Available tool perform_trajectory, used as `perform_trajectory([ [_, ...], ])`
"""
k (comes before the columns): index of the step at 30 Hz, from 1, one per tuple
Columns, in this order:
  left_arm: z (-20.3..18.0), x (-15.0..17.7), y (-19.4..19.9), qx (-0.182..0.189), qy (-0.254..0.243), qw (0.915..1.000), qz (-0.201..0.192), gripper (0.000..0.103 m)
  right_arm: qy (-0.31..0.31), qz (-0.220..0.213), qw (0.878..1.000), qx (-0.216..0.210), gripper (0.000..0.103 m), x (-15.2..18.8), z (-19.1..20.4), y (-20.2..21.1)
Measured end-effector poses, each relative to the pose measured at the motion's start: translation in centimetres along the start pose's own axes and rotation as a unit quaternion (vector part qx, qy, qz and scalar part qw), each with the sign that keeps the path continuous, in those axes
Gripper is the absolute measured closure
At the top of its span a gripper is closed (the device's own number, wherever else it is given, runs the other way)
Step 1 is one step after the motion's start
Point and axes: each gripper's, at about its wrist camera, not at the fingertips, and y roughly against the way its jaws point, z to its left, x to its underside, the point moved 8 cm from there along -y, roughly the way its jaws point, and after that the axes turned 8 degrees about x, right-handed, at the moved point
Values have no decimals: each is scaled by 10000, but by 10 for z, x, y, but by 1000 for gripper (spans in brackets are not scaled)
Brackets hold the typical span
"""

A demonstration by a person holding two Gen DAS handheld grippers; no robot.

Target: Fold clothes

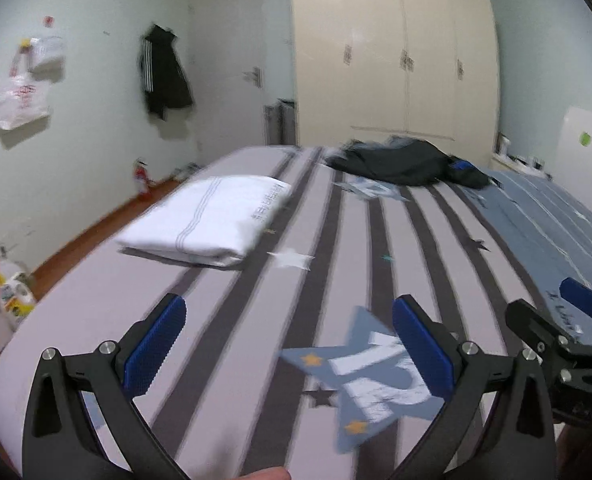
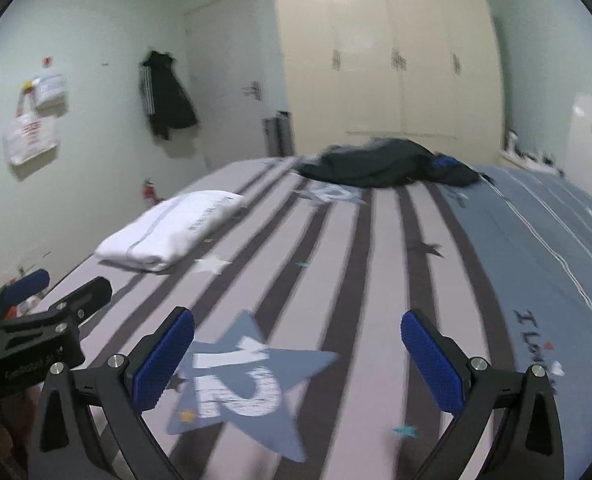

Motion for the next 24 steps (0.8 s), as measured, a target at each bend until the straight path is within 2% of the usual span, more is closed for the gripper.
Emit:
perform_trajectory([
  [4, 21, 5, 30, -265, 30, 9993, -272, 1, 212, -236, 9988, -366, 1, 4, 35, 12],
  [7, 29, 2, 60, -431, 33, 9984, -360, 1, 325, -229, 9980, -484, 1, 4, 54, 28],
  [13, 43, -15, 124, -560, 347, 9968, -458, 1, 189, -350, 9967, -709, 1, -22, 72, 81],
  [18, 49, -21, 156, -692, 459, 9952, -525, 1, 294, -480, 9976, -403, 1, -33, 73, 106],
  [24, 51, -13, 159, -754, 497, 9951, -406, 1, 626, -508, 9965, -233, 1, -29, 80, 113],
])
